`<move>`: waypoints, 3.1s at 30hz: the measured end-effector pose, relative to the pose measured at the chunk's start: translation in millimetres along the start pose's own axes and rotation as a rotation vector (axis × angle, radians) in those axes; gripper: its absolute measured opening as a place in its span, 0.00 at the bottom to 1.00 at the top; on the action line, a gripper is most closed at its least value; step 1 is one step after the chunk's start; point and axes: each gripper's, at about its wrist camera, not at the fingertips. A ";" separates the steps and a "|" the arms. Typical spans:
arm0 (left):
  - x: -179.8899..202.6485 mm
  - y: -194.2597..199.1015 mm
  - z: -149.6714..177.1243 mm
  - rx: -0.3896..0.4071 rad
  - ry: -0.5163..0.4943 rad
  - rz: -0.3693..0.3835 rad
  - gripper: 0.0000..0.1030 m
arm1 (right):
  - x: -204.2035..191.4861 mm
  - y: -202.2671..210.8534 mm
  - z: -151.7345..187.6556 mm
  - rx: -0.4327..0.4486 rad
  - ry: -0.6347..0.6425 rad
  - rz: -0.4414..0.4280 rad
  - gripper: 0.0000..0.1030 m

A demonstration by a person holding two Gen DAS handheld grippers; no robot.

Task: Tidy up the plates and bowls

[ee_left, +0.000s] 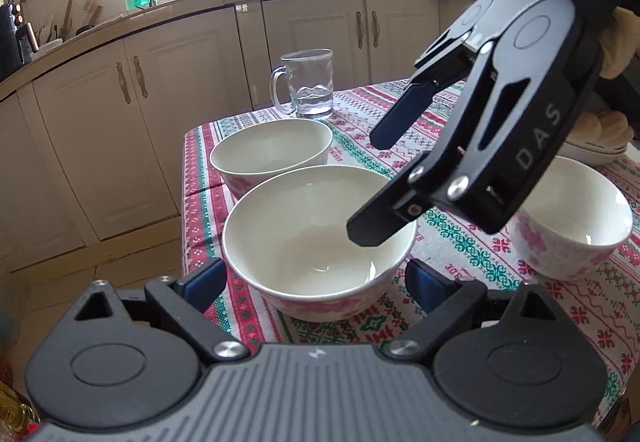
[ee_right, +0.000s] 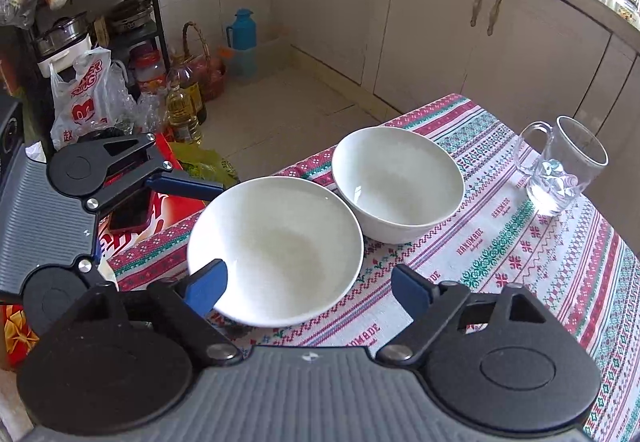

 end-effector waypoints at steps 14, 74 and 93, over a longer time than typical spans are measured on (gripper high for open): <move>-8.0 -3.4 -0.8 0.011 0.033 0.052 0.91 | 3.3 -34.1 -8.0 -0.058 -0.021 -0.049 0.75; 115.5 12.7 -50.1 -0.016 -0.046 0.277 0.90 | 42.8 109.3 98.4 0.011 -0.157 0.069 0.73; 119.0 -3.2 -47.5 -0.080 -0.062 0.293 0.90 | 48.4 96.2 118.5 -0.017 -0.193 0.039 0.73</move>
Point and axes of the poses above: each gripper's, at about its wrist camera, not at the fingertips, and y roughly against the way its jaws point, x to its right, z to its underside, and after that the axes turned 11 degrees about z, right-handed
